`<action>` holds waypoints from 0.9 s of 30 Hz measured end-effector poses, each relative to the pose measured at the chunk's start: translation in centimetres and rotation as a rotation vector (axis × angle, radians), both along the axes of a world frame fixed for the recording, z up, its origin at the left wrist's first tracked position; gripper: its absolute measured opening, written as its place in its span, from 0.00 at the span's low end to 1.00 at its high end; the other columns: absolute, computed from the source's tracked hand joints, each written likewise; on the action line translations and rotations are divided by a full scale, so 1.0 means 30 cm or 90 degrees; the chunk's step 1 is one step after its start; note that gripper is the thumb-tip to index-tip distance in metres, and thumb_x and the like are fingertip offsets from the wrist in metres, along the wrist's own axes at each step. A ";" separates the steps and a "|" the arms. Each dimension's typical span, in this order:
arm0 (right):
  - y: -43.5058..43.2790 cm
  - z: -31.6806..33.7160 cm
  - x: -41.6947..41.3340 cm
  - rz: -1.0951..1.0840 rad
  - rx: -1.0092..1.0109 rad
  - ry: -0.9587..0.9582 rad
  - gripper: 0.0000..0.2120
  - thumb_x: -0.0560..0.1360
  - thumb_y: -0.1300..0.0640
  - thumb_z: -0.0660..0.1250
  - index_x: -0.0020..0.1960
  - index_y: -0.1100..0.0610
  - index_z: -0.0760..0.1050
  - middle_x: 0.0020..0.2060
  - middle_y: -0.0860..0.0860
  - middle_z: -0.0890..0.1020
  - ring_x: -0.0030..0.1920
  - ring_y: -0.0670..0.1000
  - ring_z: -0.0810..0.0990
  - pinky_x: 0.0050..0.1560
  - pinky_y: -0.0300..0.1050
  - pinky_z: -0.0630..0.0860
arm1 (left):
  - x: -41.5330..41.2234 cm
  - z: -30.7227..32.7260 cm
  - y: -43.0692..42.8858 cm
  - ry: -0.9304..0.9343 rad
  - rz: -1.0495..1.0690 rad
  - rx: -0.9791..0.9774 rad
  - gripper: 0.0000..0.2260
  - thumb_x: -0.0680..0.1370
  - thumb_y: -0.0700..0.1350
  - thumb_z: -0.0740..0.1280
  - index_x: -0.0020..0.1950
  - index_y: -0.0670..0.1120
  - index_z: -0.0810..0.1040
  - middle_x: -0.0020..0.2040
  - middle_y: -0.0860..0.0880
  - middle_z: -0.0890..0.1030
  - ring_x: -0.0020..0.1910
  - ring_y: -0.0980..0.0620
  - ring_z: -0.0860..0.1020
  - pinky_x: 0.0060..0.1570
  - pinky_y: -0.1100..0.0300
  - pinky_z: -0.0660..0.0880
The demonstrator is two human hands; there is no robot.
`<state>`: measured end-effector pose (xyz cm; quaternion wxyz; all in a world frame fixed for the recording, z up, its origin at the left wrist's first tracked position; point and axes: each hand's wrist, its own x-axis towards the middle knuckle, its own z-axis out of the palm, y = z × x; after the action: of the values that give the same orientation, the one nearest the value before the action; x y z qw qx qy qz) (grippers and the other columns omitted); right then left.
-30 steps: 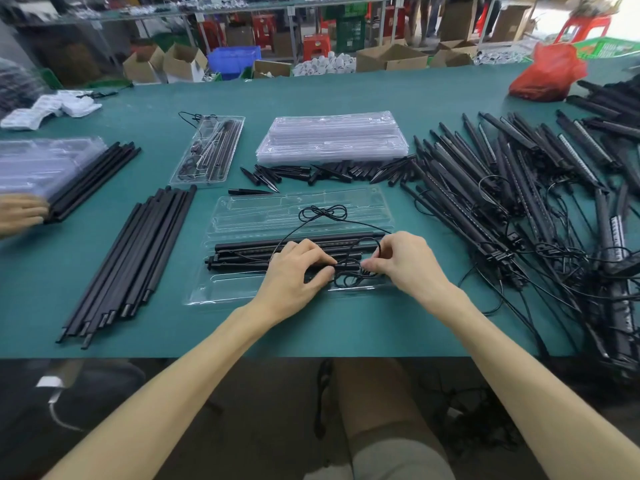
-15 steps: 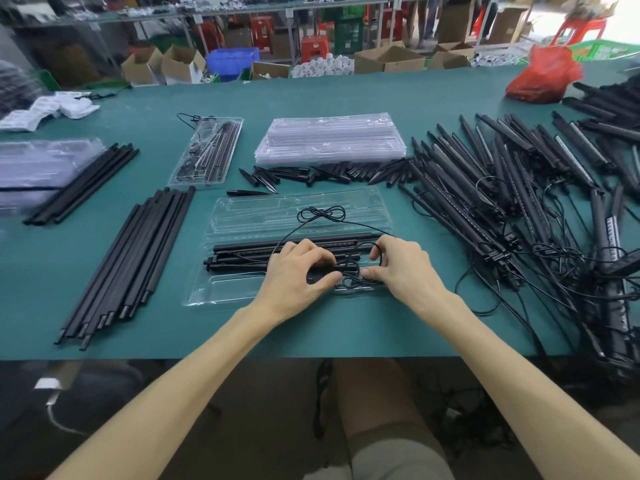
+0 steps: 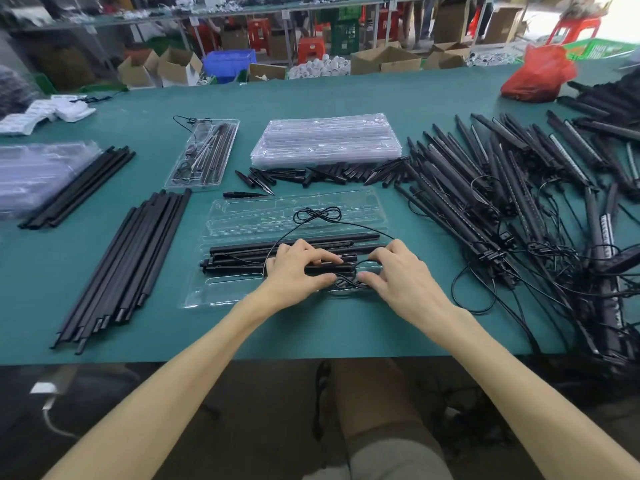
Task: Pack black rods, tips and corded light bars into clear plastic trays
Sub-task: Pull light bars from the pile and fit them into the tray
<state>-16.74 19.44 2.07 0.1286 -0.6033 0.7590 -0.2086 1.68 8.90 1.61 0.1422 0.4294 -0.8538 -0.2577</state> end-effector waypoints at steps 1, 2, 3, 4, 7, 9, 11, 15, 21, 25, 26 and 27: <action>0.006 -0.005 0.003 0.006 -0.007 0.008 0.17 0.80 0.44 0.64 0.56 0.58 0.75 0.54 0.50 0.71 0.49 0.53 0.77 0.47 0.47 0.67 | 0.001 0.002 0.001 0.001 0.000 0.003 0.12 0.77 0.57 0.71 0.59 0.68 0.79 0.53 0.55 0.73 0.59 0.54 0.65 0.61 0.53 0.59; 0.011 -0.013 0.006 0.012 -0.017 0.029 0.17 0.80 0.43 0.64 0.54 0.58 0.75 0.53 0.50 0.71 0.50 0.53 0.75 0.46 0.47 0.66 | 0.000 0.004 0.001 0.003 0.003 0.004 0.11 0.77 0.57 0.71 0.59 0.68 0.79 0.53 0.55 0.73 0.59 0.53 0.65 0.62 0.53 0.59; 0.014 -0.021 0.009 0.017 -0.025 0.057 0.18 0.81 0.43 0.63 0.53 0.59 0.75 0.52 0.50 0.70 0.52 0.53 0.72 0.47 0.47 0.66 | -0.001 0.005 0.003 0.006 0.008 0.005 0.11 0.77 0.57 0.71 0.58 0.68 0.80 0.53 0.55 0.73 0.60 0.53 0.66 0.63 0.52 0.59; 0.017 -0.029 0.009 0.023 -0.029 0.076 0.19 0.81 0.42 0.62 0.52 0.59 0.75 0.52 0.50 0.70 0.54 0.53 0.70 0.48 0.47 0.67 | -0.002 0.005 0.005 0.008 0.014 0.005 0.11 0.77 0.57 0.71 0.58 0.68 0.80 0.53 0.55 0.73 0.60 0.53 0.66 0.63 0.52 0.59; 0.025 -0.038 -0.005 0.041 -0.014 0.041 0.23 0.81 0.39 0.57 0.49 0.58 0.75 0.52 0.50 0.70 0.56 0.51 0.65 0.51 0.44 0.63 | -0.006 0.005 0.008 0.011 0.026 -0.002 0.10 0.77 0.57 0.71 0.57 0.67 0.81 0.52 0.55 0.74 0.60 0.53 0.67 0.62 0.52 0.59; 0.031 -0.037 -0.016 0.060 0.005 0.010 0.25 0.80 0.35 0.56 0.46 0.57 0.75 0.51 0.49 0.68 0.55 0.49 0.62 0.53 0.42 0.60 | -0.008 0.003 0.008 0.011 0.032 -0.005 0.09 0.77 0.56 0.71 0.56 0.67 0.81 0.52 0.55 0.74 0.60 0.53 0.67 0.62 0.51 0.59; 0.033 -0.034 -0.018 0.071 0.012 0.008 0.24 0.79 0.35 0.57 0.42 0.55 0.73 0.50 0.49 0.68 0.54 0.48 0.62 0.53 0.42 0.59 | -0.012 -0.001 0.008 0.006 0.037 -0.011 0.09 0.77 0.57 0.71 0.56 0.67 0.81 0.52 0.56 0.73 0.60 0.53 0.66 0.61 0.52 0.59; 0.018 -0.019 -0.009 0.051 0.016 0.031 0.21 0.81 0.41 0.61 0.49 0.59 0.79 0.50 0.50 0.69 0.56 0.51 0.65 0.52 0.45 0.63 | -0.018 -0.005 0.009 -0.003 0.038 -0.018 0.08 0.77 0.57 0.70 0.54 0.69 0.80 0.51 0.57 0.72 0.58 0.54 0.65 0.57 0.54 0.57; -0.030 0.000 -0.014 0.010 -0.021 -0.047 0.12 0.78 0.49 0.71 0.49 0.59 0.82 0.48 0.51 0.73 0.57 0.53 0.69 0.52 0.51 0.72 | -0.021 -0.021 0.011 0.001 0.042 -0.037 0.05 0.78 0.60 0.67 0.53 0.69 0.79 0.50 0.58 0.71 0.58 0.54 0.64 0.57 0.53 0.57; -0.066 0.003 -0.005 0.002 -0.025 -0.106 0.04 0.74 0.55 0.75 0.46 0.55 0.82 0.45 0.49 0.75 0.53 0.52 0.73 0.39 0.36 0.62 | -0.024 -0.031 0.013 0.001 0.052 -0.048 0.09 0.79 0.65 0.62 0.54 0.68 0.79 0.49 0.59 0.71 0.58 0.54 0.64 0.58 0.52 0.57; -0.070 0.000 -0.007 0.003 -0.017 -0.127 0.05 0.72 0.56 0.77 0.46 0.54 0.82 0.45 0.49 0.75 0.52 0.52 0.75 0.42 0.37 0.64 | -0.025 -0.032 0.013 0.001 0.052 -0.048 0.11 0.78 0.67 0.61 0.54 0.68 0.79 0.49 0.59 0.71 0.58 0.54 0.64 0.57 0.52 0.57; -0.070 -0.005 -0.010 0.000 -0.013 -0.138 0.07 0.71 0.56 0.78 0.46 0.53 0.81 0.45 0.49 0.76 0.51 0.52 0.76 0.43 0.38 0.65 | -0.025 -0.033 0.014 -0.004 0.048 -0.053 0.12 0.77 0.69 0.60 0.53 0.68 0.79 0.49 0.60 0.71 0.58 0.55 0.64 0.57 0.52 0.57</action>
<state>-17.04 17.34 1.92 0.2039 -0.5781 0.7385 -0.2806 0.94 9.33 0.61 0.1672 0.4557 -0.8474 -0.2151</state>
